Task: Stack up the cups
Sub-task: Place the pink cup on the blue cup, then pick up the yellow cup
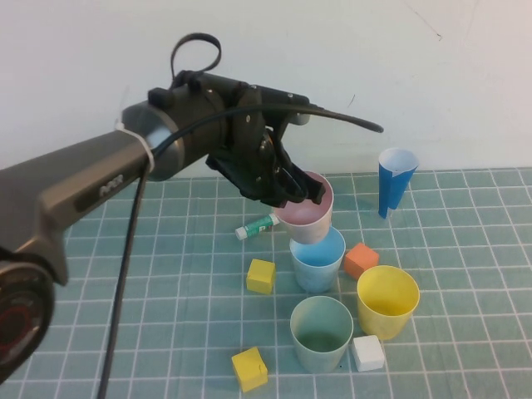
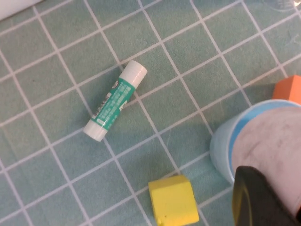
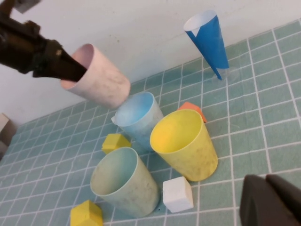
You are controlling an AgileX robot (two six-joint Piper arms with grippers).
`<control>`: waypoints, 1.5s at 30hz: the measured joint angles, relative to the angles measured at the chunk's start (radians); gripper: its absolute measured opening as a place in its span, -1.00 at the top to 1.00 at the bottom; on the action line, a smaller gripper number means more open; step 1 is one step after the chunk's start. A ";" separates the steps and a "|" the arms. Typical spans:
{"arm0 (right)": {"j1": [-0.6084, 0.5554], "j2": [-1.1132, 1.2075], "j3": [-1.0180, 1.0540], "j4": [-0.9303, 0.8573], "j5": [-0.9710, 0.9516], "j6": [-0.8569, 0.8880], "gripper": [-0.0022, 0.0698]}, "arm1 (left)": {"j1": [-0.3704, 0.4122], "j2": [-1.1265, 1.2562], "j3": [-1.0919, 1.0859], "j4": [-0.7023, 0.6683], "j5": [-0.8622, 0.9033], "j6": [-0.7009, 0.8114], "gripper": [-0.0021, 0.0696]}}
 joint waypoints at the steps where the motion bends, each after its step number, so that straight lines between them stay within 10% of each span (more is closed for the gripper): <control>1: 0.000 0.000 0.000 0.000 0.000 -0.007 0.95 | 0.000 0.017 -0.012 0.000 0.000 0.000 0.92; 10: 0.000 0.000 0.000 0.002 -0.004 -0.017 0.95 | 0.000 0.100 -0.044 -0.013 0.006 0.006 0.86; 21: 0.000 0.000 0.000 0.018 -0.012 -0.017 0.95 | 0.000 0.095 -0.073 -0.026 0.048 0.028 0.08; 31: 0.000 0.006 -0.065 0.098 -0.012 -0.083 0.95 | 0.000 -0.080 -0.076 0.059 0.100 0.041 0.85; 45: 0.000 0.633 -0.499 -0.099 0.262 -0.415 0.95 | 0.000 -0.476 0.451 0.054 0.062 0.055 0.94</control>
